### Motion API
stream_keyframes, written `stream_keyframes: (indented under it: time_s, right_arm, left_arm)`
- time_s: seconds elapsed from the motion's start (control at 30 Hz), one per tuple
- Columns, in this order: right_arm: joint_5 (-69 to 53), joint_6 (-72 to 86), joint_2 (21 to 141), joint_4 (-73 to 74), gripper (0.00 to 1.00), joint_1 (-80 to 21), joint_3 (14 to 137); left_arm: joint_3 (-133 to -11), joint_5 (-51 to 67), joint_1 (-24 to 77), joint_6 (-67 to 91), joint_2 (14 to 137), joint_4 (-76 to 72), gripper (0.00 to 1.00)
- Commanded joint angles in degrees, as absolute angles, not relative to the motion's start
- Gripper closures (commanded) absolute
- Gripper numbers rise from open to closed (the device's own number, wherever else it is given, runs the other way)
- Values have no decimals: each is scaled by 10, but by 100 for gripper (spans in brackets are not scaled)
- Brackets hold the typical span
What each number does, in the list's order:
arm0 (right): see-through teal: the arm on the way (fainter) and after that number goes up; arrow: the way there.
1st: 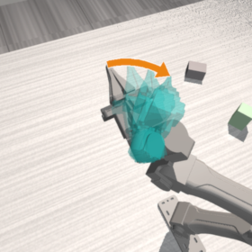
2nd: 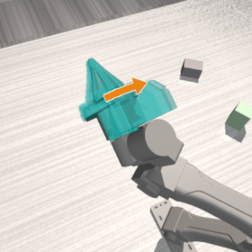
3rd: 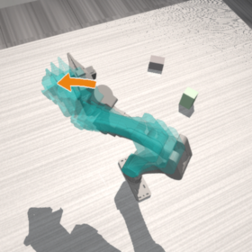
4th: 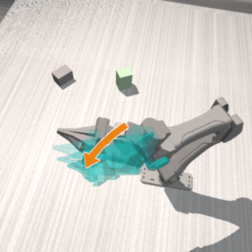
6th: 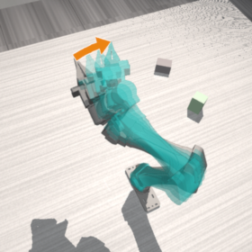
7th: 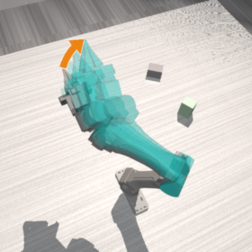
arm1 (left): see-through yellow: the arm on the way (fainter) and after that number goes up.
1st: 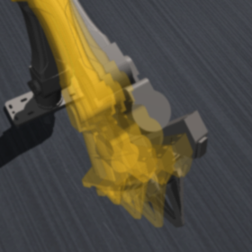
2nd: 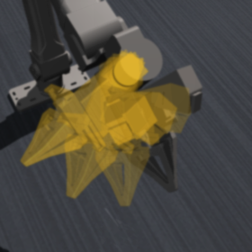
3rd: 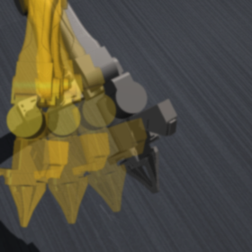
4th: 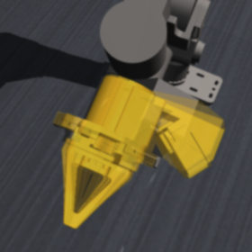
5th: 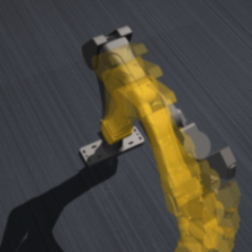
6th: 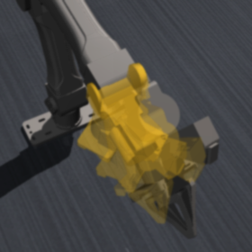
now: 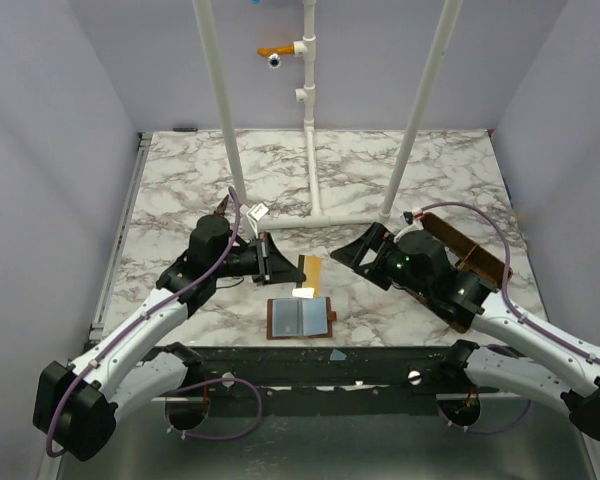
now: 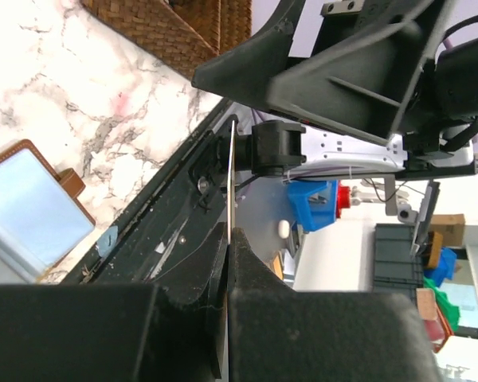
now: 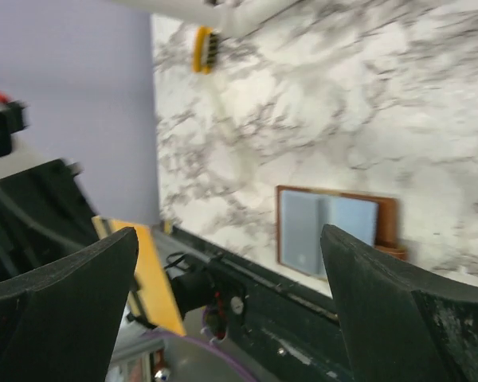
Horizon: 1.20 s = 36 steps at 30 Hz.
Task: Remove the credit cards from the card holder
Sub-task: Place the credit card in the storage box.
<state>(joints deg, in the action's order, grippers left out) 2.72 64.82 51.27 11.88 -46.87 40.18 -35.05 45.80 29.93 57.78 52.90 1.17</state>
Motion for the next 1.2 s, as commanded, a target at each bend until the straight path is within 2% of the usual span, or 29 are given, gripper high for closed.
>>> stream_keyframes:
  time_s: [0.0, 0.33, 0.67, 0.83, 1.0, 1.17]
  right_arm:
    - [167, 648, 502, 259, 0, -467, 425]
    - [297, 690, 437, 368, 0, -467, 413]
    - [382, 712, 474, 461, 0, -449, 443]
    - [338, 647, 526, 478, 0, -372, 500]
    - [250, 587, 549, 497, 0, -244, 535]
    - [248, 560, 552, 532, 0, -183, 564]
  left_arm:
    - [-394, 412, 314, 532, 552, 70, 100]
    - [-499, 364, 374, 491, 653, 125, 100]
    - [-657, 371, 398, 479, 795, 193, 100]
    - [-753, 386, 404, 498, 873, 213, 100]
    - [-821, 379, 408, 510, 927, 233, 100]
    - [-881, 385, 415, 501, 974, 253, 100]
